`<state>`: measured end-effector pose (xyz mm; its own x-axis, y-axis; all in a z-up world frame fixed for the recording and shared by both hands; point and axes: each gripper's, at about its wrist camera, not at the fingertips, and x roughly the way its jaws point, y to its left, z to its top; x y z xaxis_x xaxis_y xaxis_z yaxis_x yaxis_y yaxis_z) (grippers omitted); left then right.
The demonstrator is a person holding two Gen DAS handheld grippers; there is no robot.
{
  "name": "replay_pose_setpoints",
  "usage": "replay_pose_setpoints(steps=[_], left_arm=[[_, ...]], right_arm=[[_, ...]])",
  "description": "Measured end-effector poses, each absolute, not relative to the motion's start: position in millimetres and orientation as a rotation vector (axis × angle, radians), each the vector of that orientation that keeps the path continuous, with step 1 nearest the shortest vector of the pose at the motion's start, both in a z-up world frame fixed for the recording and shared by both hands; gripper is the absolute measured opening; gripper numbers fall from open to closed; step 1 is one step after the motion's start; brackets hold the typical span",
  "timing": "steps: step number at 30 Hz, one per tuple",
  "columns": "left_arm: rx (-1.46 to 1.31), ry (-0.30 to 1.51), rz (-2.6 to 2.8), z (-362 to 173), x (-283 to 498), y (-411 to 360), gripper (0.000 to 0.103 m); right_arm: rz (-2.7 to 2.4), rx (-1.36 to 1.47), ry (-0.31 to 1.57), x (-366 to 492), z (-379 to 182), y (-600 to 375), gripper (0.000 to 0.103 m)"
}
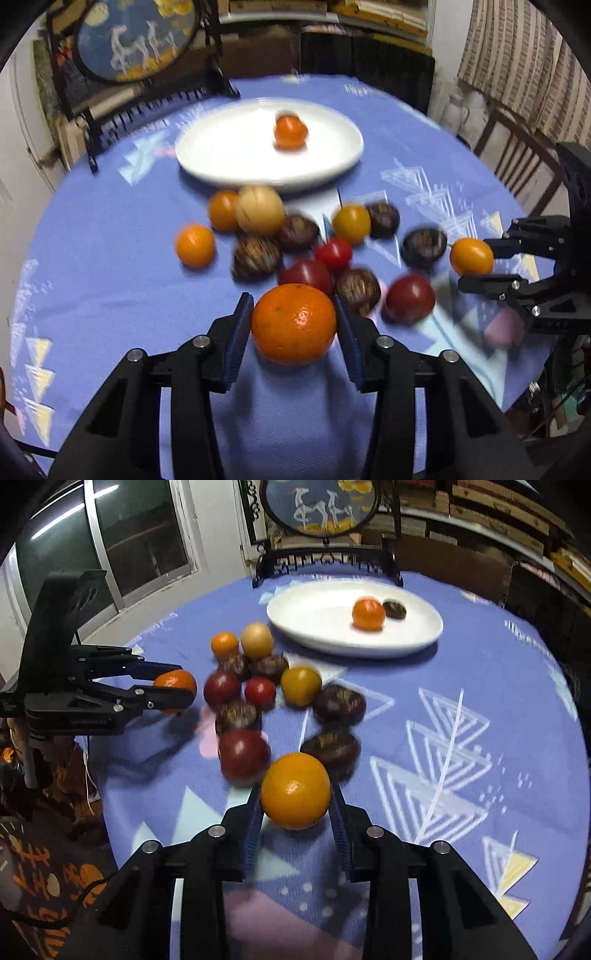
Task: Organize fruits
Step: 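Grasp a large orange with the left tool while the right grasps a mandarin, then lower the orange onto the plate with the left tool while the right places its mandarin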
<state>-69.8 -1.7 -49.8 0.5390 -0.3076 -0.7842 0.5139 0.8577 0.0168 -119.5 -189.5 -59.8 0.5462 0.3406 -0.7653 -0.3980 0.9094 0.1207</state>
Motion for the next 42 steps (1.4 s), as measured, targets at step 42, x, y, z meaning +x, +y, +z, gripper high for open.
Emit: replay_pose_setpoints(steps=[42], left_arm=[[0.317, 0.717, -0.214, -19, 108, -42, 0.044]], right_arm=[[0.330, 0.046, 0.666, 51, 9, -214, 0.035]])
